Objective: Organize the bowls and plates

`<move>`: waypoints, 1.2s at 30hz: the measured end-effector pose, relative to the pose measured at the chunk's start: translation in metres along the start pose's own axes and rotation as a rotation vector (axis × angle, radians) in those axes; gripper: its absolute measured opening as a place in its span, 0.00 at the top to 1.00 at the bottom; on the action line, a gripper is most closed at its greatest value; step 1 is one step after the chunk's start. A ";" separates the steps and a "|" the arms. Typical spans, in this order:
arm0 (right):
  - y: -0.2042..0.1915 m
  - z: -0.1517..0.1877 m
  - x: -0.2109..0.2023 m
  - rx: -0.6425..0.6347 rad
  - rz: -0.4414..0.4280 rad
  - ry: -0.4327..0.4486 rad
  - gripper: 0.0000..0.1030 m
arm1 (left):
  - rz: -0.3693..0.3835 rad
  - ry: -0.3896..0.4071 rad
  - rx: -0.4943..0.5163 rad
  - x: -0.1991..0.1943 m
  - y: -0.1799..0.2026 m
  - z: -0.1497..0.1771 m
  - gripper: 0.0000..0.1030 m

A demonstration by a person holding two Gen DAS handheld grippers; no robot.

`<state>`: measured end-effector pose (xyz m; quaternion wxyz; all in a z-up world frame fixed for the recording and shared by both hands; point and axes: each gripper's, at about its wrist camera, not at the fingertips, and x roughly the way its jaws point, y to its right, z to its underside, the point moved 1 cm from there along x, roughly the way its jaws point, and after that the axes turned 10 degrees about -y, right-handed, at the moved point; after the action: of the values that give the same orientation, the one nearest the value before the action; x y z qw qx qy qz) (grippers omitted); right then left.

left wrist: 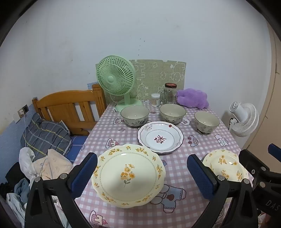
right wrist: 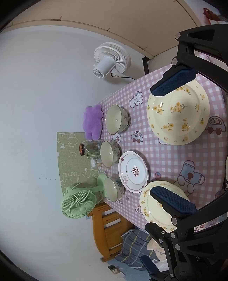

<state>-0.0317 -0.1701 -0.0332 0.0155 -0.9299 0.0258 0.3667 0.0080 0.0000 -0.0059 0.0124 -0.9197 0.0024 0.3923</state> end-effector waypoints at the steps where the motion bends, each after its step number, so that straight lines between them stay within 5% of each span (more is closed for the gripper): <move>1: 0.000 0.000 0.000 0.001 -0.001 0.001 0.00 | 0.000 0.000 0.000 0.000 0.000 0.000 0.00; 36: 0.006 -0.004 -0.006 0.020 0.019 0.009 0.00 | -0.007 0.003 0.007 -0.002 0.005 0.003 0.02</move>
<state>-0.0333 -0.1762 -0.0261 0.0212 -0.9311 0.0384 0.3622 0.0045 -0.0052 -0.0068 0.0170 -0.9204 0.0005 0.3907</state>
